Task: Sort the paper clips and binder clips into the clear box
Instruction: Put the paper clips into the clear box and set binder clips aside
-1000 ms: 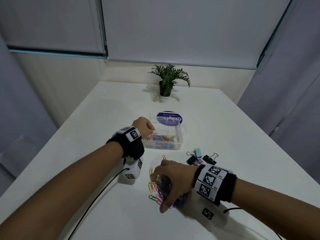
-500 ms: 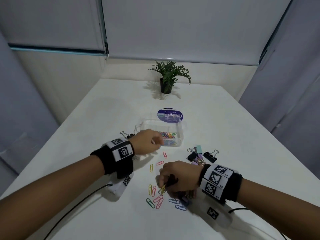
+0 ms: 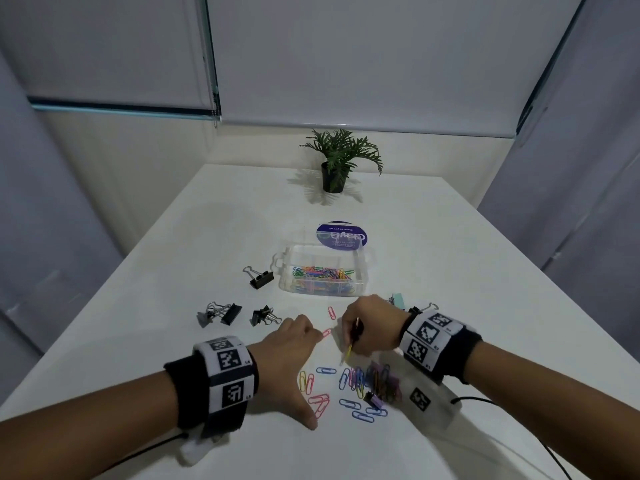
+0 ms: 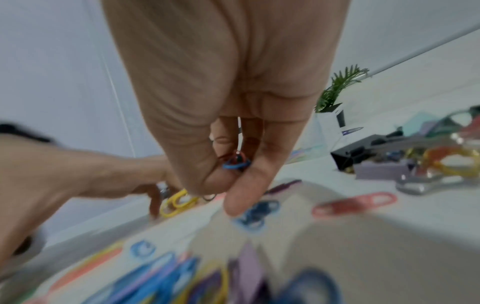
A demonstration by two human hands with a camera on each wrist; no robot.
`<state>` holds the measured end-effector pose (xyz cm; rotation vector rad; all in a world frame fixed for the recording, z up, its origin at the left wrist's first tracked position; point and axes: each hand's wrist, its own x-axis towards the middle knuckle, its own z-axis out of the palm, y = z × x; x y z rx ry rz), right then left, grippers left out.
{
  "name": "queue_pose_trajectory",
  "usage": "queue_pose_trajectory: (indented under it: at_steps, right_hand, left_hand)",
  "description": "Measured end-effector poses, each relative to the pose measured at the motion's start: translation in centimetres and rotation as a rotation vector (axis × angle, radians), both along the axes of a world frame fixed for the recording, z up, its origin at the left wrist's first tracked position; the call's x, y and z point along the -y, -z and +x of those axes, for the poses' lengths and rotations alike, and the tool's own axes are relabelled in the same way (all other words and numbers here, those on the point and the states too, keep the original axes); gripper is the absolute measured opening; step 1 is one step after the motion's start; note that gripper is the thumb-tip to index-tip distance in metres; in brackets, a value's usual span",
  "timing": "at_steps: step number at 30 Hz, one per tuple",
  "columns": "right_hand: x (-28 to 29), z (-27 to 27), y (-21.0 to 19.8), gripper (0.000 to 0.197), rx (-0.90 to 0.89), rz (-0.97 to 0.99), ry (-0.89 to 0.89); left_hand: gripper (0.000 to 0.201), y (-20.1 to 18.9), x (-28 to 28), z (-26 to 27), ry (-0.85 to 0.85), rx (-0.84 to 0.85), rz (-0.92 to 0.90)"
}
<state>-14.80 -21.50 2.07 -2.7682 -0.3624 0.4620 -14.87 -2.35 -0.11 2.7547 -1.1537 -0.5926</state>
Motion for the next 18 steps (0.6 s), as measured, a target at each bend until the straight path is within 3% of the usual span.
queue_pose_trajectory:
  at_steps: [5,10,14,18]
  right_hand:
    - [0.9,2.2,-2.3,0.012,0.035,0.142,0.176]
    - [1.2,5.0,-3.7,0.030,0.131,0.233,0.293]
    - [0.9,6.8,-3.7,0.018,0.181,0.240,0.374]
    - [0.6,8.0,-3.3,0.022,0.252,0.254,0.412]
  left_hand:
    - [0.078,-0.6,1.0,-0.4,-0.086,-0.127,-0.166]
    - [0.041,-0.8,2.4,0.4,-0.085,-0.172,-0.252]
    - [0.027,-0.8,3.0,0.7,-0.066,-0.178,-0.269]
    - [0.027,-0.9,3.2,0.7,-0.017,-0.162,-0.236]
